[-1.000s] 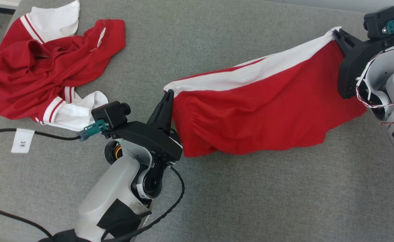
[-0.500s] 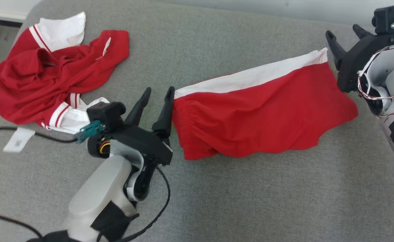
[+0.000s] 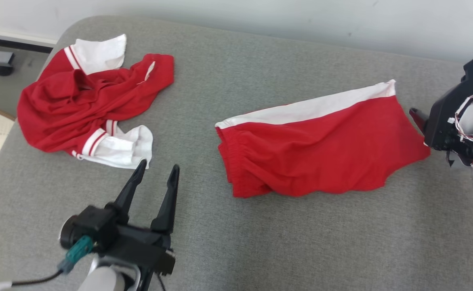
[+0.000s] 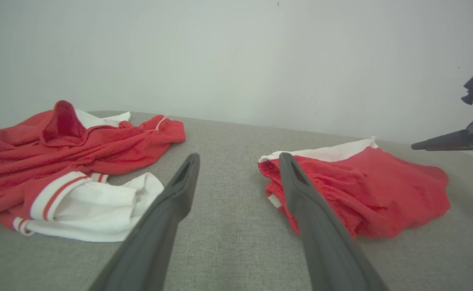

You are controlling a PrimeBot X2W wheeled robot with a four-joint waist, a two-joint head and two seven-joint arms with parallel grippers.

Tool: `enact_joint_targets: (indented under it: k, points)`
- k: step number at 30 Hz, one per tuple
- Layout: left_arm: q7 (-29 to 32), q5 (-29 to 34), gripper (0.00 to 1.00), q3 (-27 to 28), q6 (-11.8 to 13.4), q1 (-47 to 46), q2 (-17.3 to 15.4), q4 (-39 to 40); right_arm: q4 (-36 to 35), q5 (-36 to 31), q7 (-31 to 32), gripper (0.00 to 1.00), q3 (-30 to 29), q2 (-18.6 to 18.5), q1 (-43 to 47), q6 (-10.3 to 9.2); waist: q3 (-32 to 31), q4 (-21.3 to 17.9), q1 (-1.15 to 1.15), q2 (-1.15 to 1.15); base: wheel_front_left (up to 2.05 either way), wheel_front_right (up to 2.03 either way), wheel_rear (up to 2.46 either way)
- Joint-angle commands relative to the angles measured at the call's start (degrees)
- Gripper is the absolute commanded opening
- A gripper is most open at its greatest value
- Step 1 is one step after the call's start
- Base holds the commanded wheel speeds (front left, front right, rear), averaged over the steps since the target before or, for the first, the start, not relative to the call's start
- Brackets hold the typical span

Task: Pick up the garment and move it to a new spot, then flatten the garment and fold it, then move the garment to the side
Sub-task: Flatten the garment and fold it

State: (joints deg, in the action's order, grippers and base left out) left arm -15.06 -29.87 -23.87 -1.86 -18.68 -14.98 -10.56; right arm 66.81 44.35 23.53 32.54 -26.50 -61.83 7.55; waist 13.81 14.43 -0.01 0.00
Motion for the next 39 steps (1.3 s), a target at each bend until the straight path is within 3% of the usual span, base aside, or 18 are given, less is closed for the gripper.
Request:
enact_joint_targets:
  k: [1,9,22,23,25,26,28,39]
  points:
    - [-0.2,1.5,1.00,0.8,0.7,2.0,-0.3,1.3,0.7,0.7,1.0,1.00,-0.2,0.2,1.4,-0.11,0.4,1.0,0.01,0.00,0.00,0.00,0.00]
    - [-0.2,4.6,1.00,2.7,2.4,8.2,-1.0,3.3,3.6,-1.1,3.6,1.00,0.6,-0.2,0.7,-0.11,2.3,3.5,0.01,0.00,0.00,0.00,0.00]
    - [-0.2,5.0,1.00,5.1,0.5,9.0,2.4,2.8,3.3,-2.6,10.1,1.00,3.4,2.7,0.6,0.19,5.3,5.8,0.01,0.00,0.00,0.00,0.00]
    - [-0.2,5.2,1.00,5.1,0.4,9.0,2.7,2.7,3.1,-2.4,10.7,0.97,3.5,2.8,0.9,0.21,5.4,5.9,0.01,0.00,0.00,0.00,0.00]
    - [-0.2,5.4,1.00,5.4,0.0,8.9,3.3,2.5,2.7,-2.1,11.3,0.40,3.7,2.7,1.4,0.22,5.5,6.1,0.01,0.00,0.00,0.00,0.00]
    - [-0.2,5.5,1.00,5.6,-0.1,8.9,3.4,2.3,2.4,-1.9,11.4,0.31,3.8,2.6,1.6,0.22,5.5,6.1,0.01,0.00,0.00,0.00,0.00]
    - [-0.2,5.7,1.00,5.9,-0.5,8.9,3.8,1.9,1.6,-1.9,11.3,0.00,4.0,2.2,2.1,0.21,5.4,6.1,0.01,0.00,0.00,0.00,0.00]
    - [-0.2,6.3,1.00,7.2,-1.5,10.2,4.3,0.1,0.6,-2.4,5.7,0.00,2.5,-2.6,3.3,-0.05,2.0,4.0,0.01,0.00,0.00,0.00,0.00]
